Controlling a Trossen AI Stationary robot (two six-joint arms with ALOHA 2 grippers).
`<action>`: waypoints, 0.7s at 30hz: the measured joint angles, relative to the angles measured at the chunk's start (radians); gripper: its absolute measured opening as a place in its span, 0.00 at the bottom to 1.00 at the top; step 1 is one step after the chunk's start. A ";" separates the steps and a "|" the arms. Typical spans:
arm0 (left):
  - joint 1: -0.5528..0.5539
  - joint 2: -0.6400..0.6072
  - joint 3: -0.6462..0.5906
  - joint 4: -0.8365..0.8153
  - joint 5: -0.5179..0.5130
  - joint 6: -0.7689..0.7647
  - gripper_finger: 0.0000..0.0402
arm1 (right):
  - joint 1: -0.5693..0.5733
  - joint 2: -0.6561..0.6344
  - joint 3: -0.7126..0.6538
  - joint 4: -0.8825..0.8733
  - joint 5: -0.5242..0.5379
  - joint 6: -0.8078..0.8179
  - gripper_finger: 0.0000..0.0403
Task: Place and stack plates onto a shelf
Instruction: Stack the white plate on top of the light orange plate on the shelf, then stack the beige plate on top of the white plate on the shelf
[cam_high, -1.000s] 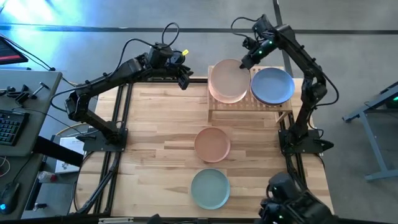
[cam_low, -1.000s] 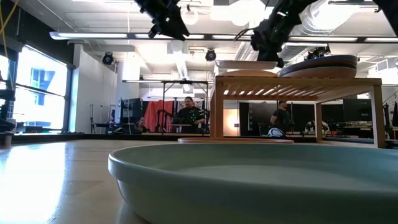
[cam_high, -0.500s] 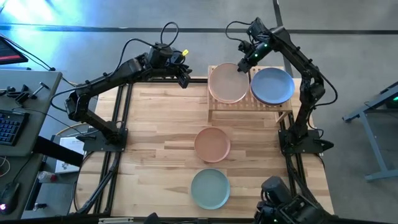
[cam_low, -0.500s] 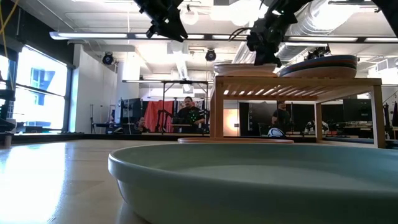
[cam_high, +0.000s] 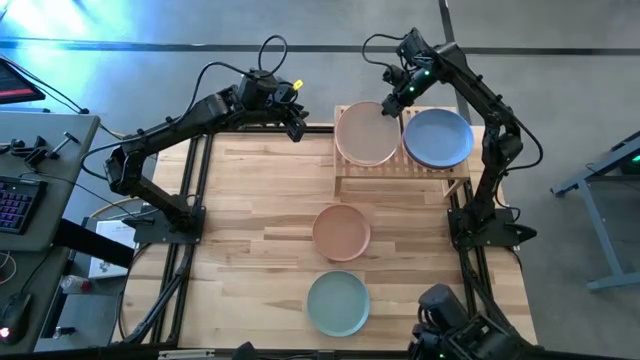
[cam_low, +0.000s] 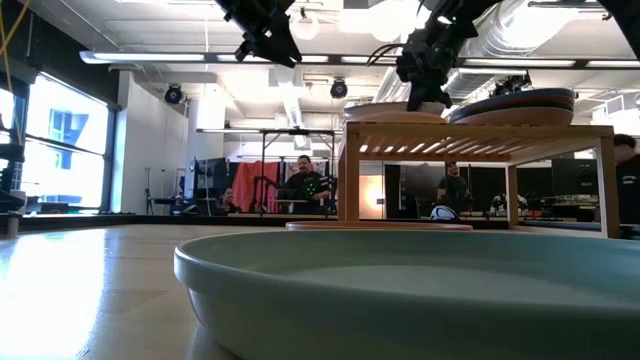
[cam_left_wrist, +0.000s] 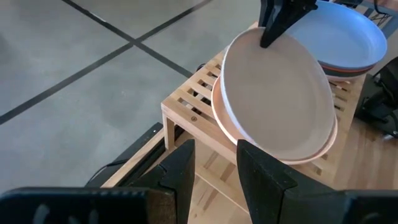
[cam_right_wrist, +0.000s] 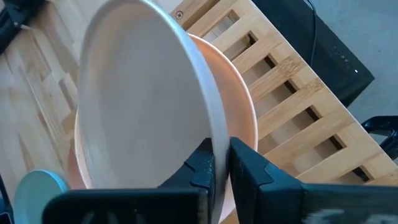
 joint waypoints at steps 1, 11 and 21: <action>0.000 0.000 0.000 0.000 0.000 0.000 0.26 | 0.002 0.000 0.000 0.000 0.001 0.000 0.06; 0.000 0.000 0.000 0.000 0.000 0.000 0.26 | 0.017 0.000 0.002 0.018 0.159 0.000 0.23; 0.000 0.000 0.000 -0.014 0.007 -0.019 0.26 | 0.037 0.000 0.143 -0.010 0.160 0.047 0.26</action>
